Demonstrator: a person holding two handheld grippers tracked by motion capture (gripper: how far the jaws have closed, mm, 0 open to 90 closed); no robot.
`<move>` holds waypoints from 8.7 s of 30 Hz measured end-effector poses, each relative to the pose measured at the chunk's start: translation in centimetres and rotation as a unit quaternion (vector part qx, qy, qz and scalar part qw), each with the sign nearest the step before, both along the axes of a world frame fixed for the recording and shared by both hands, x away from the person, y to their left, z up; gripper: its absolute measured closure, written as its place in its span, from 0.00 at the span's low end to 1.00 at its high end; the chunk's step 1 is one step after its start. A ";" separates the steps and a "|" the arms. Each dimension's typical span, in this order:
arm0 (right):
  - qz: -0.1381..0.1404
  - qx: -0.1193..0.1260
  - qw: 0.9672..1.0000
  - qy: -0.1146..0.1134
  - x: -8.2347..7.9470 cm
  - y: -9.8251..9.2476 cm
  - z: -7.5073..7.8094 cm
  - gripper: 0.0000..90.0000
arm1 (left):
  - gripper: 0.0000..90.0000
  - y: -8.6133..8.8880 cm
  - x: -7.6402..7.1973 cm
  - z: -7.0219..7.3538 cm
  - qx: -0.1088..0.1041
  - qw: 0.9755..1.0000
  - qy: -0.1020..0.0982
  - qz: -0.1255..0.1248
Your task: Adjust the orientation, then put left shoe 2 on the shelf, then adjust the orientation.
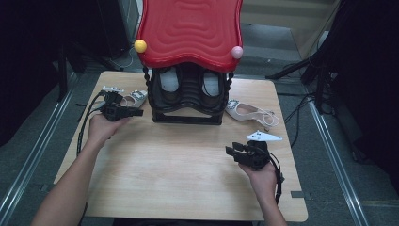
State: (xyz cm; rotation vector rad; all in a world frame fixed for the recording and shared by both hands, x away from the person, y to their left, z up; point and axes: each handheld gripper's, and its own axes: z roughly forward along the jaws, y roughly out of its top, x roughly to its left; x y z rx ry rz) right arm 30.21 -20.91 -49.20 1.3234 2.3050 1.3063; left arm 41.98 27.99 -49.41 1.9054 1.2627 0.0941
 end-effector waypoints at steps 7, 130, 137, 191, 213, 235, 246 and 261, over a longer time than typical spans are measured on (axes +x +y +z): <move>0.007 0.000 1.000 -0.005 0.3 0.2 0.0 0.66 | 0.56 0.4 -2.2 0.7 0.013 1.000 -0.009 -0.025; -0.003 -0.009 1.000 -0.004 1.8 0.1 0.0 0.67 | 0.67 8.1 -3.9 -1.1 0.047 0.989 0.059 0.124; -0.003 -0.008 1.000 -0.004 1.9 0.1 0.0 0.66 | 0.64 8.1 -3.7 0.6 0.056 0.989 0.046 0.130; -0.004 -0.026 1.000 -0.005 1.7 0.2 0.0 0.65 | 0.73 5.2 3.1 1.8 0.110 0.971 0.187 0.103; -0.005 -0.029 1.000 -0.007 1.7 0.1 0.0 0.65 | 0.92 5.7 3.7 3.9 0.051 0.966 0.211 0.138; -0.002 -0.027 1.000 -0.009 1.7 0.2 0.0 0.65 | 0.92 6.8 3.5 9.0 0.009 0.978 0.158 0.136; 0.001 -0.025 1.000 -0.007 1.6 0.2 0.0 0.65 | 0.92 6.4 3.7 14.1 -0.002 0.983 0.124 0.132; 0.001 -0.023 1.000 -0.003 1.6 0.2 0.0 0.65 | 0.92 5.3 4.2 22.4 0.011 0.988 0.083 0.126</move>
